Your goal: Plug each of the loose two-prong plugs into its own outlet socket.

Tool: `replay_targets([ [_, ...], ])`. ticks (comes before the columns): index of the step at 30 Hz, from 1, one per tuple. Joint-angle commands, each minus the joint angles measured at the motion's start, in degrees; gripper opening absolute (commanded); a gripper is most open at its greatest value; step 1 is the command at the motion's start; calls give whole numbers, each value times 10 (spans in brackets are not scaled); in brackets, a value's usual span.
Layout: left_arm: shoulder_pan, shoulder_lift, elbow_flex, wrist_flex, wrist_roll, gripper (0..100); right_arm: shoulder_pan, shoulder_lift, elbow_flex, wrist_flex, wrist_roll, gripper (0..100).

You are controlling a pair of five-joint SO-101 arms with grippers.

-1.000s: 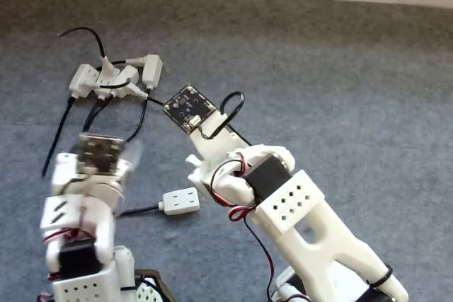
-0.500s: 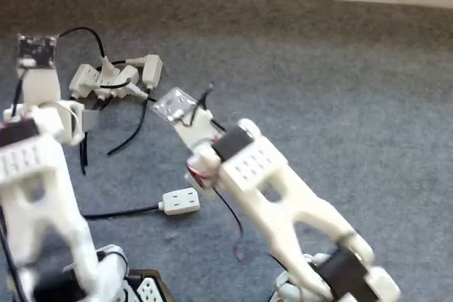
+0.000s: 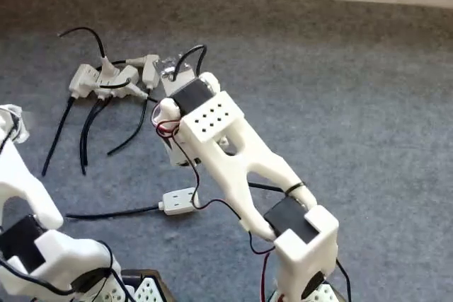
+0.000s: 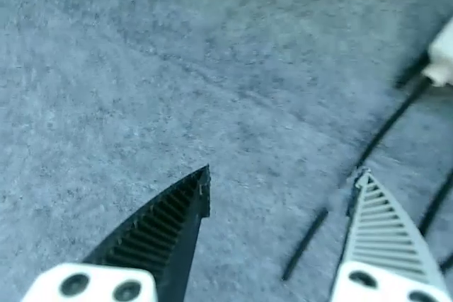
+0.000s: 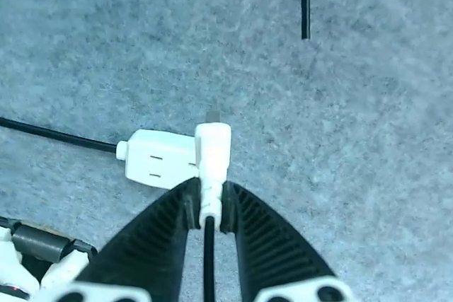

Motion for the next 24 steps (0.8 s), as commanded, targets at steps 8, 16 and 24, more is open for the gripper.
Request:
replay_targets([
  [8, -15, 58, 16, -155, 4, 316, -22, -21, 6, 29, -42, 7],
  [16, -16, 58, 16, -155, 4, 316, -62, -116, 74, 25, -40, 10],
  [24, -18, 58, 16, -155, 4, 316, -64, -74, 115, 26, -14, 8],
])
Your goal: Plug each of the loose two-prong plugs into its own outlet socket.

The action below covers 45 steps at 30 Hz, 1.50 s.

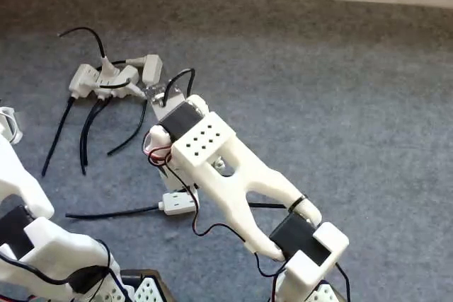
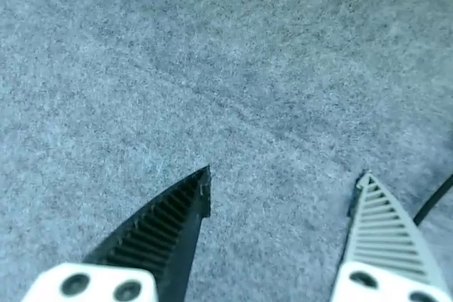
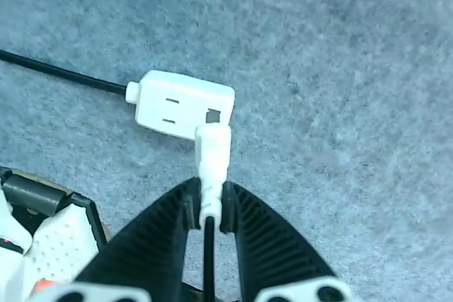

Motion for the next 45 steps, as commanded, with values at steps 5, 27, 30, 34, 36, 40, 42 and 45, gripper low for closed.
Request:
replay_targets([
  [5, 2, -5, -3, -11, 3, 316, -7, 24, -1, 25, 6, 8],
  [27, 0, -5, -5, -11, 3, 316, -69, 54, -7, 25, 9, 8],
  [30, 0, -5, -5, -11, 2, 316, -73, 55, -7, 25, 9, 8],
  [34, 0, -5, -5, -11, 1, 316, -46, 56, -4, 25, 9, 8],
  [36, 0, -5, -4, -11, 1, 316, -24, 56, -2, 25, 7, 8],
  [40, 0, -5, -4, -11, 2, 316, 1, 56, -1, 27, 8, 8],
  [42, 0, -5, -4, -11, 2, 316, 2, 56, 0, 27, 9, 8],
  [45, 0, -5, -4, -11, 2, 316, -2, 57, 0, 27, 9, 8],
])
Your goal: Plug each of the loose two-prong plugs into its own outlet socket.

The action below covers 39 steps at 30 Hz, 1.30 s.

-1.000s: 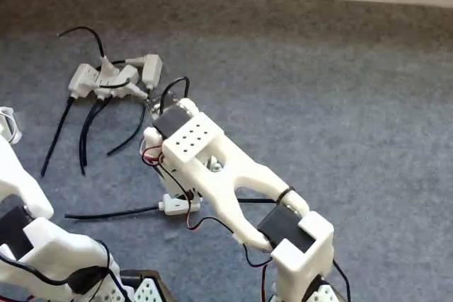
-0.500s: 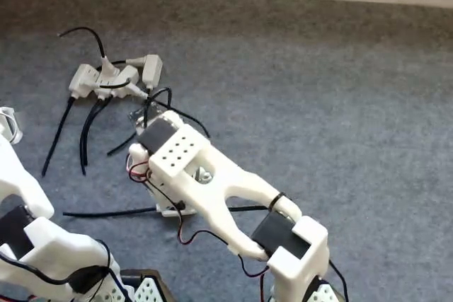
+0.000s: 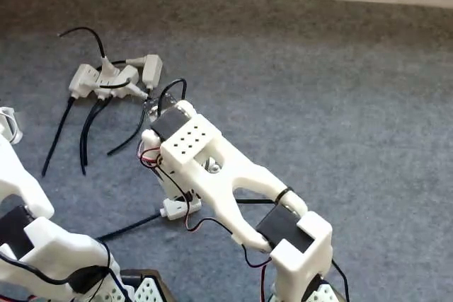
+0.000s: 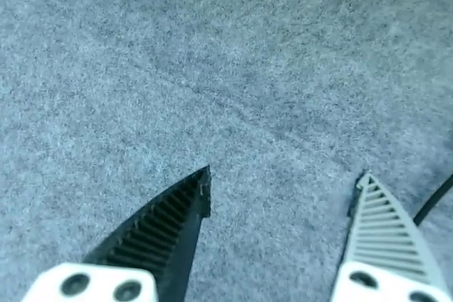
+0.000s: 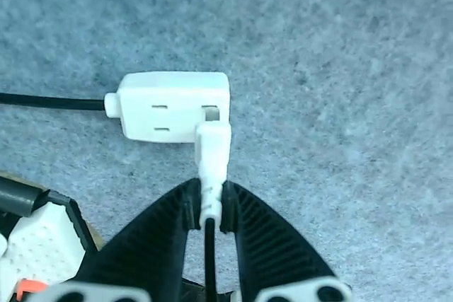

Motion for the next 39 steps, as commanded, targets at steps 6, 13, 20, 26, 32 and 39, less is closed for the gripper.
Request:
replay_targets([
  [6, 0, -5, -4, -11, 3, 316, -6, 14, 8, 25, 8, 8],
  [13, 0, -6, -4, -11, 3, 316, -9, 102, 6, 25, 8, 8],
  [20, 0, -6, -3, -11, 2, 316, -8, 111, 10, -42, 8, 8],
  [26, -11, -6, -3, -10, 1, 316, -8, 112, 11, -91, 8, 8],
  [32, -25, -9, -3, -10, 0, 316, -8, 109, 7, -73, 13, 25],
  [39, -20, -7, -3, 9, -1, 316, -25, 107, 6, -23, 7, 525],
])
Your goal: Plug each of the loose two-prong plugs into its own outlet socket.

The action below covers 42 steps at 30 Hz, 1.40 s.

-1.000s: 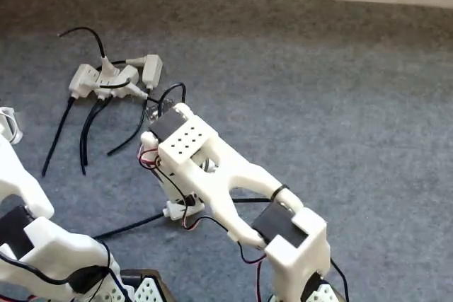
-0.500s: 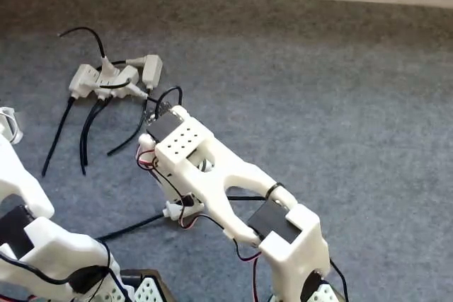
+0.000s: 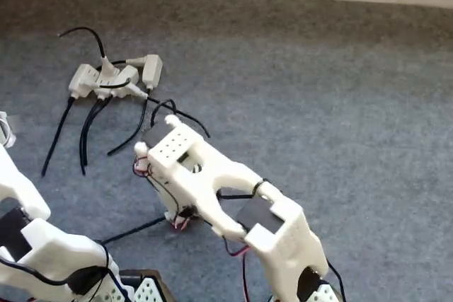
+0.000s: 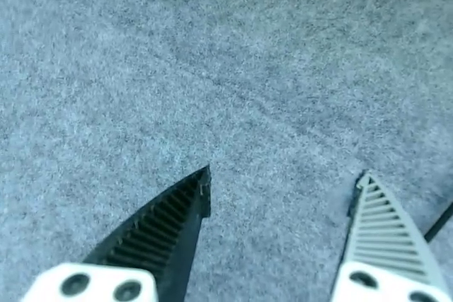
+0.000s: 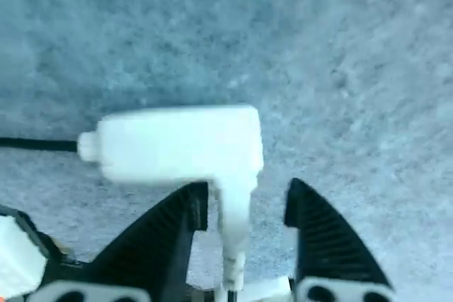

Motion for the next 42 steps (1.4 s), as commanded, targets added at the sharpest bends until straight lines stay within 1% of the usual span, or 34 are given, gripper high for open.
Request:
replay_targets([
  [1, 2, -7, -3, 12, -1, 316, -4, -11, -9, 11, -4, 591],
  [3, 2, -6, -3, 12, -17, 316, -3, -15, -33, 15, 10, 684],
  [4, 2, -6, -3, 12, -31, 316, -2, -22, -49, 20, 13, 708],
  [9, 1, -6, -3, 13, -47, 316, 7, -80, -183, 63, 27, 716],
  [12, 14, -9, -6, 53, -50, 316, 28, -155, -242, 63, 66, 716],
  [15, 47, -11, -11, 106, -95, 318, 66, -247, -248, 63, 137, 716],
  [17, 83, -17, -17, 146, -115, 319, 108, -305, -241, 63, 145, 716],
  [20, 144, -44, -22, 228, -130, 316, 201, -394, -187, 63, 150, 715],
  [21, 167, -60, -21, 254, -131, 316, 237, -421, -161, 63, 154, 715],
  [23, 220, -101, -16, 306, -131, 316, 301, -475, -87, 63, 185, 715],
  [26, 320, -181, -3, 396, -131, 316, 370, -545, 54, 56, 228, 715],
  [29, 440, -288, 54, 478, -153, 316, 429, -620, 224, -5, 264, 715],
  [32, 555, -406, 159, 491, -161, 316, 477, -692, 421, -110, 295, 715],
  [34, 618, -474, 219, 491, -161, 316, 487, -727, 551, -179, 309, 715],
  [36, 666, -524, 265, 491, -161, 316, 487, -746, 665, -240, 309, 715],
  [39, 710, -541, 306, 491, -161, 316, 487, -766, 773, -312, 309, 715],
  [42, 713, -541, 327, 484, -162, 316, 487, -778, 823, -352, 309, 715],
])
